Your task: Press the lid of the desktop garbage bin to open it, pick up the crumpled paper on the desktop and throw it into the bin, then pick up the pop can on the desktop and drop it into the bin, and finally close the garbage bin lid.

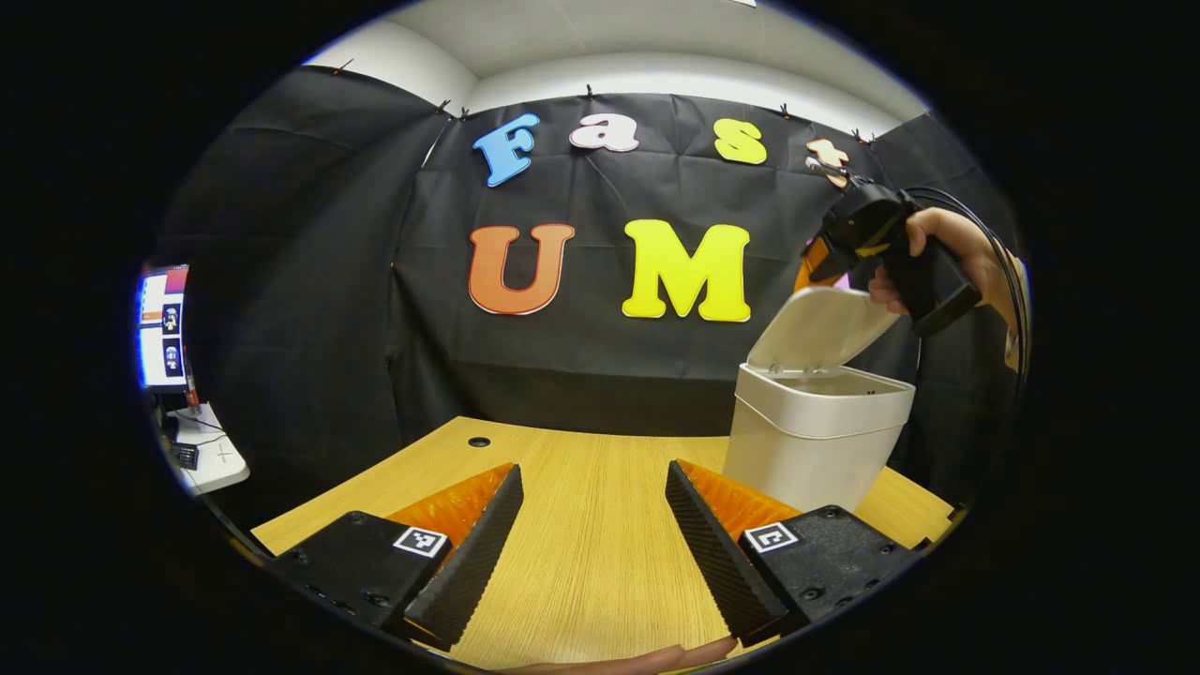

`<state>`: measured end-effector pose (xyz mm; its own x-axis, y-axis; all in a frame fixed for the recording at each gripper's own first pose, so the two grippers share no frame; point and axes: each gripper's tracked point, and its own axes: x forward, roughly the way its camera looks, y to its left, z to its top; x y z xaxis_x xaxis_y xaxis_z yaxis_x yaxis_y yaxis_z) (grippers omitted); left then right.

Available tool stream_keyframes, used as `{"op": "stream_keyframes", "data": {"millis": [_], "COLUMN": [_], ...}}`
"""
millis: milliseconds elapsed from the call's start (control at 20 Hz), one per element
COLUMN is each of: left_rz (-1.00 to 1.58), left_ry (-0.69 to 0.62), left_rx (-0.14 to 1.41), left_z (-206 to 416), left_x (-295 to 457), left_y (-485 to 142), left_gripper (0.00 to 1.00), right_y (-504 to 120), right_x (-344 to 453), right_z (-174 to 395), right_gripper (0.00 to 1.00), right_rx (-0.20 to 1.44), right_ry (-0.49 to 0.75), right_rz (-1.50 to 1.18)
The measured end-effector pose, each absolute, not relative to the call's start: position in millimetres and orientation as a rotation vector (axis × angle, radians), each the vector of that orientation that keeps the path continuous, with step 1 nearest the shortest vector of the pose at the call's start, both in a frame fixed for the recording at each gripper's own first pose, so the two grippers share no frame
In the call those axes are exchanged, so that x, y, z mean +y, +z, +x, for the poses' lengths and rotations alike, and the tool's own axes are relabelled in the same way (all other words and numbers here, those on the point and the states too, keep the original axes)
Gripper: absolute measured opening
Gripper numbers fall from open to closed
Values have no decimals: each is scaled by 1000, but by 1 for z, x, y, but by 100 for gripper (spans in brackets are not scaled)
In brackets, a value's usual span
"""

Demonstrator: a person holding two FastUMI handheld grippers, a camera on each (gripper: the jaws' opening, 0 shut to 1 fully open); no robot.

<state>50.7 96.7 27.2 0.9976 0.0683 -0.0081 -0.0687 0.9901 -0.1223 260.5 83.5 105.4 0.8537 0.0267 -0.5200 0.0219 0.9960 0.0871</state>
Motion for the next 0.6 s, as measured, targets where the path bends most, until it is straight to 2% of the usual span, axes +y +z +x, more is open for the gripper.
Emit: {"op": "stream_keyframes", "data": {"millis": [300,600], "left_rz": [-116,-134], "left_ry": [70,92], "left_rx": [9,38], "left_z": [53,57], "left_x": [96,105], "left_y": [25,17], "left_gripper": [99,99], "right_y": [65,59], "right_x": [80,77], "right_z": [249,228], "right_gripper": [94,95], "right_rx": [599,587], "right_ry": [13,-7], "right_rz": [42,10]}}
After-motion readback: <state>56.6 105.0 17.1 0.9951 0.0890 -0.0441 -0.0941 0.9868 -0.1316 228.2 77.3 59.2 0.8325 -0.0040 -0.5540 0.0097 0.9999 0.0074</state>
